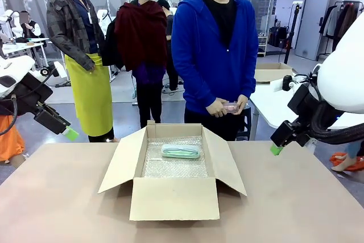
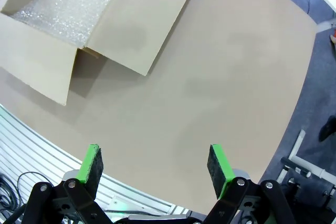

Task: Pack the glasses set securely to prepare it for shipping.
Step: Put the Glasses case from the right side of the table into the Package Box.

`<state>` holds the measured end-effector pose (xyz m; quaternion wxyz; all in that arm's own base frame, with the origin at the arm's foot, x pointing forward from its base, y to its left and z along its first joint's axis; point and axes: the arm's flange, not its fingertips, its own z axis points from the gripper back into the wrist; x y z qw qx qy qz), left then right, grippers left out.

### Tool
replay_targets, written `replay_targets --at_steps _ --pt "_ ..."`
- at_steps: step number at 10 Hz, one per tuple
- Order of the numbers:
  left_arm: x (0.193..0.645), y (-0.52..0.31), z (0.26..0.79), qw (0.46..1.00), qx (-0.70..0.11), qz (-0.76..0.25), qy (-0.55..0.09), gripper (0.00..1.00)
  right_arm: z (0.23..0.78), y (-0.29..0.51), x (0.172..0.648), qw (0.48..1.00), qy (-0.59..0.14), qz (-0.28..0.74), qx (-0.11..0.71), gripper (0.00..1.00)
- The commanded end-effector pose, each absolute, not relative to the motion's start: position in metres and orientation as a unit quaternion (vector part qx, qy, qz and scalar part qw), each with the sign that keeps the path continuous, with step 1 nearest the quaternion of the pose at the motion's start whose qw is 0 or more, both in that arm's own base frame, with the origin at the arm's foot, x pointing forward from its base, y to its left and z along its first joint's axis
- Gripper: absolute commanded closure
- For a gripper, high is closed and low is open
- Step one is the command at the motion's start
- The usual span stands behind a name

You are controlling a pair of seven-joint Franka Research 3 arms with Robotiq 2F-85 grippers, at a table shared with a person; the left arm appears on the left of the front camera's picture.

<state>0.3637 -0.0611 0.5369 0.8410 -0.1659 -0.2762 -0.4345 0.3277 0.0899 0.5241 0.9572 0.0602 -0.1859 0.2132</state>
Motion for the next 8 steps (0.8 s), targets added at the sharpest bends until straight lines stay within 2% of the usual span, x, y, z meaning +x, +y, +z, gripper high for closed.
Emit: replay_targets --at_steps 1,8 --pt "0.3634 -0.0587 0.5383 0.835 -0.178 -0.440 -0.278 0.00 0.5229 0.0888 0.3295 0.956 -0.189 0.217 0.059 0.00" --pt "0.3634 -0.0587 0.5383 0.835 -0.178 -0.440 -0.278 0.00 0.5229 0.0888 0.3295 0.956 -0.189 0.217 0.059 0.00"
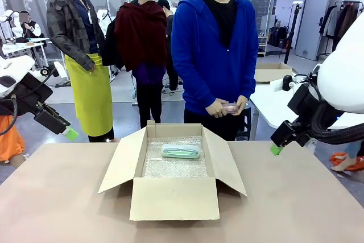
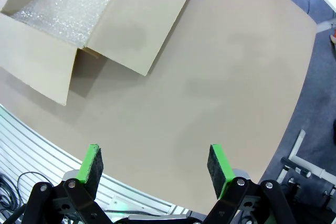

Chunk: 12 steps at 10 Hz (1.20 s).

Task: Pack the glasses set securely to prepare it for shipping.
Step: Put the Glasses case from the right side of the table into the Package Box.

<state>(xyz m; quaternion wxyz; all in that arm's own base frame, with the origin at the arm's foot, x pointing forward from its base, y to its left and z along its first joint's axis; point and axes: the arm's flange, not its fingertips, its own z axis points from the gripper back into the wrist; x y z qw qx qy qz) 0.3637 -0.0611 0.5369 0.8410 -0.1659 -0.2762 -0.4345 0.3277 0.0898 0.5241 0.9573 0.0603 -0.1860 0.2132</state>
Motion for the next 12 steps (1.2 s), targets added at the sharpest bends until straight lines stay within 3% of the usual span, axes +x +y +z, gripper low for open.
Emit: replay_targets --at_steps 1,12 --pt "0.3634 -0.0587 0.5383 0.835 -0.178 -0.440 -0.278 0.00 0.5229 0.0888 0.3295 0.956 -0.189 0.217 0.059 0.00" --pt "0.3634 -0.0587 0.5383 0.835 -0.178 -0.440 -0.278 0.00 0.5229 0.0888 0.3295 0.956 -0.189 0.217 0.059 0.00"
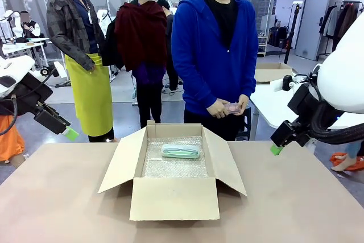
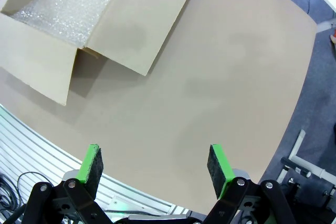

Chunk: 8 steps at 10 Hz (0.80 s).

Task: Pack the glasses set securely to prepare it for shipping.
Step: Put the Glasses case from the right side of the table into the Package Box.

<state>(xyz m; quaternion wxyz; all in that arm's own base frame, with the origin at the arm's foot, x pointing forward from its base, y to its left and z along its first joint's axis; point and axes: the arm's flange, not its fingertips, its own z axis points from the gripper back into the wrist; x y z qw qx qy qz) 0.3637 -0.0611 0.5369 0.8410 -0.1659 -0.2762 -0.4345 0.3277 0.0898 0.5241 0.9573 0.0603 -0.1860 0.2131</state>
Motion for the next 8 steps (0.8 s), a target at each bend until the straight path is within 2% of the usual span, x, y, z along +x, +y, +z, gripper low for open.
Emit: replay_targets --at_steps 1,8 --pt "0.3634 -0.0587 0.5383 0.835 -0.178 -0.440 -0.278 0.00 0.5229 0.0888 0.3295 0.956 -0.189 0.217 0.059 0.00" --pt "0.3634 -0.0587 0.5383 0.835 -0.178 -0.440 -0.278 0.00 0.5229 0.0888 0.3295 0.956 -0.189 0.217 0.059 0.00"
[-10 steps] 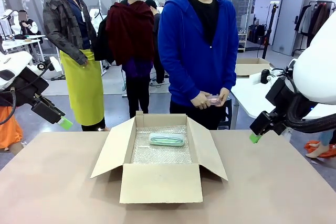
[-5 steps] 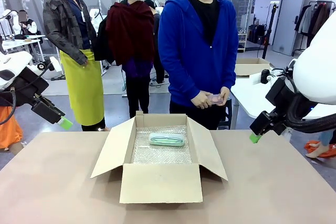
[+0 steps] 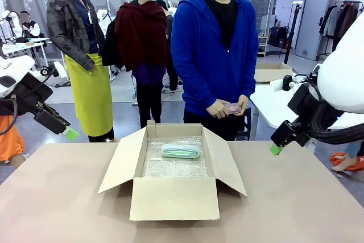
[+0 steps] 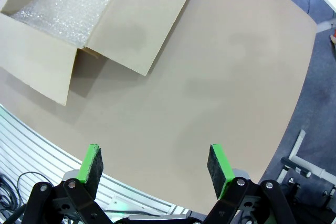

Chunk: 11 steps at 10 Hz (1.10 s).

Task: Pack the glasses set securely to prepare it for shipping.
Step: Put the Glasses case from the right side of the table into the Package Box.

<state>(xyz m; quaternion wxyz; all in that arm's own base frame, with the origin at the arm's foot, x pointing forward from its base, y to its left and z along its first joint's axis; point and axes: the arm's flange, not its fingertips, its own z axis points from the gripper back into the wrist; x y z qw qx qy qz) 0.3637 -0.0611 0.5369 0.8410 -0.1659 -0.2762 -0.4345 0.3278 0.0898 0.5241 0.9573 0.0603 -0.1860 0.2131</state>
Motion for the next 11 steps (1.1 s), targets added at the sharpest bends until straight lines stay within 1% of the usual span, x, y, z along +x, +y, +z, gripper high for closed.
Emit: replay_targets --at_steps 1,11 --pt "0.3634 -0.0587 0.5383 0.835 -0.178 -0.440 -0.278 0.00 0.5229 0.0888 0.3295 0.956 -0.189 0.217 0.059 0.00" --pt "0.3634 -0.0587 0.5383 0.835 -0.178 -0.440 -0.278 0.00 0.5229 0.0888 0.3295 0.956 -0.189 0.217 0.059 0.00"
